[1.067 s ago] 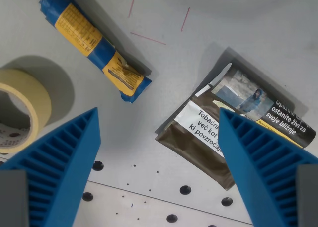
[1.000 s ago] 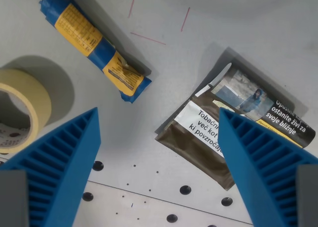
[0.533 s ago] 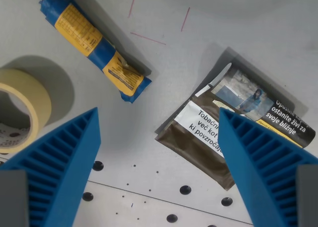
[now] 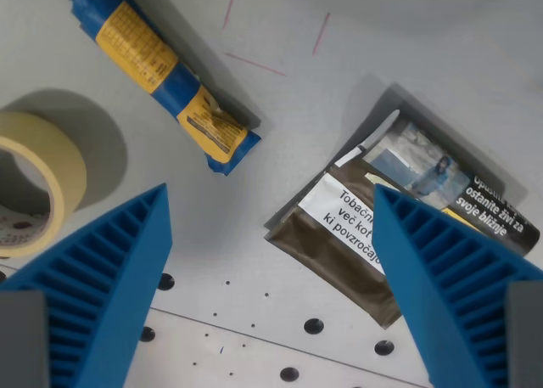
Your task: Move above the blue bag
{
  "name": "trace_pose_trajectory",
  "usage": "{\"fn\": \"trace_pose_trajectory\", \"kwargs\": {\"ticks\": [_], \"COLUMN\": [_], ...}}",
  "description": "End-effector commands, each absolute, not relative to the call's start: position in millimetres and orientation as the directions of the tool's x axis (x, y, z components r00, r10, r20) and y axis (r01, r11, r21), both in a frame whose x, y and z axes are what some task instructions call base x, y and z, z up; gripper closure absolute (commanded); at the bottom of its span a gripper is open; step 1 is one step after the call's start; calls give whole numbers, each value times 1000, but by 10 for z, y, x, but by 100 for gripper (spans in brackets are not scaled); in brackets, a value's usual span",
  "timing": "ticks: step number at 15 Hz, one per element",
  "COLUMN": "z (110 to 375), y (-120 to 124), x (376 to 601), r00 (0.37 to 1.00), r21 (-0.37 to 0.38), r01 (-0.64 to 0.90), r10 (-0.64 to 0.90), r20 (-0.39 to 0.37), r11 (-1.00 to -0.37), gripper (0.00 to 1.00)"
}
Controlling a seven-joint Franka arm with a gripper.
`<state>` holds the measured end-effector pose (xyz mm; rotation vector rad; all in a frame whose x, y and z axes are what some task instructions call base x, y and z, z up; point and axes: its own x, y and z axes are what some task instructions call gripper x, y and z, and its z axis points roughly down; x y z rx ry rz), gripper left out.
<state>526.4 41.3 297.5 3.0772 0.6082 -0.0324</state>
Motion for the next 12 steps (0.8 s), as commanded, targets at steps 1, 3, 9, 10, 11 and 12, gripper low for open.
{"fn": "trace_pose_trajectory", "kwargs": {"ticks": [1,3,9,10,11,12], "z": [2906,2852,2644,2610,2578,2544], "y": [451,475,576,594,611,630], "x": [5243,5232,5185,5178,5171,5164], "r00": [867,843,759,742,725,710], "r21": [4,7,15,15,15,15], "r01": [498,536,649,668,686,702], "r10": [498,536,648,667,686,701], "r20": [28,42,66,64,64,63], "r11": [-867,-844,-761,-744,-727,-712], "gripper": [0,0,0,0,0,0]}}
